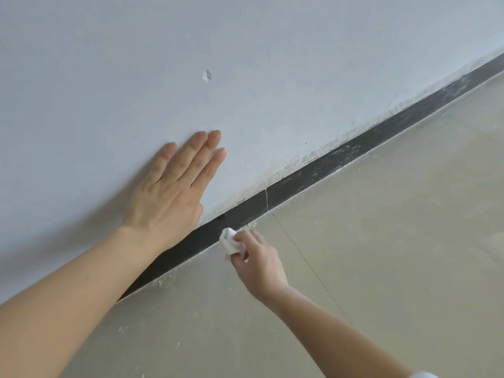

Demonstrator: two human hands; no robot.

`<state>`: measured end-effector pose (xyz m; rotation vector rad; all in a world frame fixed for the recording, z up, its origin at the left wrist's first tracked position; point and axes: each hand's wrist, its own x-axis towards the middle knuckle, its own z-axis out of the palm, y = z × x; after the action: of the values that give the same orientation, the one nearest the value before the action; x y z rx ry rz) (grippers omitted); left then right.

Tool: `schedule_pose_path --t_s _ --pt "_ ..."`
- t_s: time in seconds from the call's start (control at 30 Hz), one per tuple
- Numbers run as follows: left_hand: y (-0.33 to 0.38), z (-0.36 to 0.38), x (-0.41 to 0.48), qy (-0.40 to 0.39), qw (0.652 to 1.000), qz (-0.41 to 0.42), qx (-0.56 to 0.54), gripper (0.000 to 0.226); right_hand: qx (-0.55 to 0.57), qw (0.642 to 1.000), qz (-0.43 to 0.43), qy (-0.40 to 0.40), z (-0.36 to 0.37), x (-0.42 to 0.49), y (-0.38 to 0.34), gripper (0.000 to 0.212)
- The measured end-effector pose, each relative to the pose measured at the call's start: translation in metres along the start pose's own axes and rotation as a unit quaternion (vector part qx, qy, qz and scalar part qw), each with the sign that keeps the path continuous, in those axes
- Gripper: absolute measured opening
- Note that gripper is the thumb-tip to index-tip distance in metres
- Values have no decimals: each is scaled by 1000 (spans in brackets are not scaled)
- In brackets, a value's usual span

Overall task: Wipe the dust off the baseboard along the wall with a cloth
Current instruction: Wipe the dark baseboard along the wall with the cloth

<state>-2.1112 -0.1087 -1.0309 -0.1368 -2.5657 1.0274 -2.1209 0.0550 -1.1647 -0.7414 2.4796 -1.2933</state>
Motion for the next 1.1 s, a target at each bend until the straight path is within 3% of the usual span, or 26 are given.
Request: schedule_pose_path --t_s 0.07,0.13,0.3,0.53,0.77,0.9,1.1 --pt "-4 1 8 2 999 28 37 82 -15 997 -69 -4 23 4 -19 23" --pt "-7 3 10 6 997 50 55 79 -12 996 -81 27 35 17 -27 28" --pt "-12 1 7 4 996 65 56 76 22 998 6 65 11 40 -9 24" --pt "-13 -2 8 -2 998 62 34 75 15 965 149 218 -61 73 52 20" --pt "-16 -4 8 -14 995 88 43 75 29 992 79 96 -19 26 30 22" --pt "-12 -3 12 -12 995 93 33 73 48 990 75 109 -16 46 26 23" --pt "14 -5 50 -7 992 125 24 69 20 979 96 177 -73 83 59 26"
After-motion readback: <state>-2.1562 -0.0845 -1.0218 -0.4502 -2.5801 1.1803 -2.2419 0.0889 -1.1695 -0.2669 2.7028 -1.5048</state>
